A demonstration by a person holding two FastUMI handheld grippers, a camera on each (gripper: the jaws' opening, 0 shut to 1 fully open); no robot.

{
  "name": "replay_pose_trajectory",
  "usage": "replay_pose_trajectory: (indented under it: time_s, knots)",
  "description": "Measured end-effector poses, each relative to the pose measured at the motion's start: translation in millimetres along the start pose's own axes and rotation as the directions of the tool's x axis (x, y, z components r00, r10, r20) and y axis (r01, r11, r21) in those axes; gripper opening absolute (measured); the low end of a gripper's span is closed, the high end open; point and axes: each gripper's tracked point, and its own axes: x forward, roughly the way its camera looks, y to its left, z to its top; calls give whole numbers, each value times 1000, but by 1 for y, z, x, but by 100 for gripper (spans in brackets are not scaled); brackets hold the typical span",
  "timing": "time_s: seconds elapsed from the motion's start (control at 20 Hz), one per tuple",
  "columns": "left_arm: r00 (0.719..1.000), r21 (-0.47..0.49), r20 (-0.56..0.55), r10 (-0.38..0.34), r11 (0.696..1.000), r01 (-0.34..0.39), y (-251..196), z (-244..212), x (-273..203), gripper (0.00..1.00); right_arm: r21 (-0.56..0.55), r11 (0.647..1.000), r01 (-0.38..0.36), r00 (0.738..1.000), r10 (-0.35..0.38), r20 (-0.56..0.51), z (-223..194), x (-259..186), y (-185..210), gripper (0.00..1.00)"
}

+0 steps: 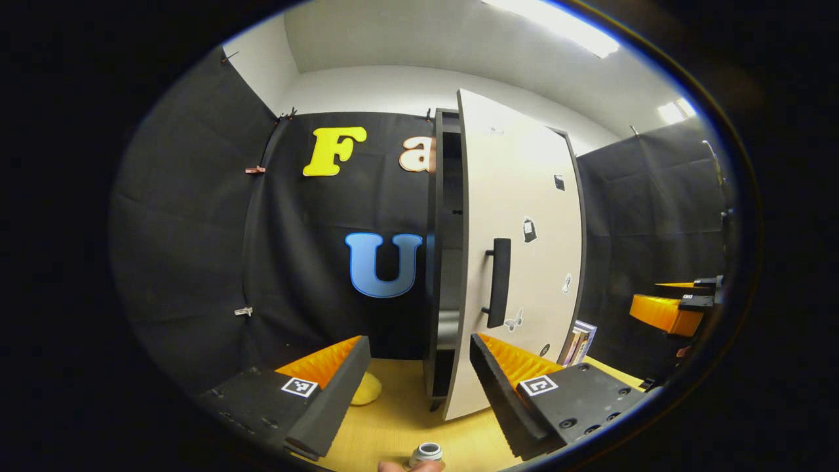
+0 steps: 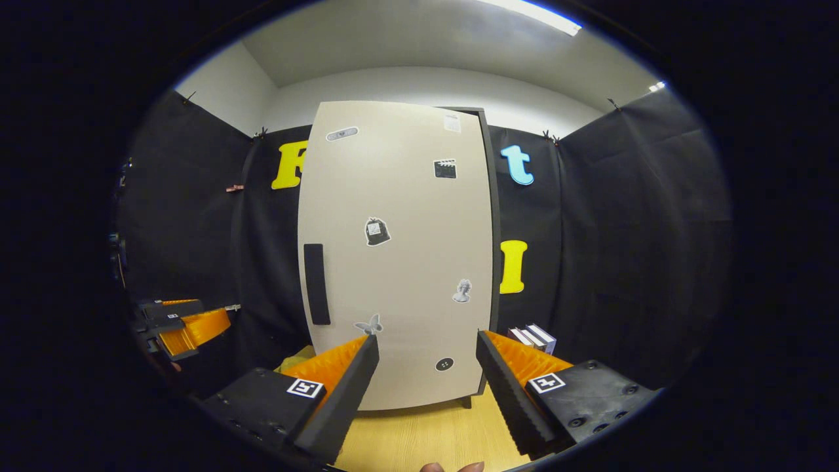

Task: Open the cabinet door with the right hand, grasp the bottle in the cabinet with the left hand and place it on the coaster, then close the cabinet door with the right hand.

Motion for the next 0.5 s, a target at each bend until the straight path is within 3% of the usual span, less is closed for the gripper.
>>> replay_pose_trajectory:
  time_s: [0.5]
  knots:
    - [1000, 7, -4, -9, 1000, 9, -8, -3, -2, 96, -5, 1000, 19, 1000, -19, -1, 1, -2, -9, 98]
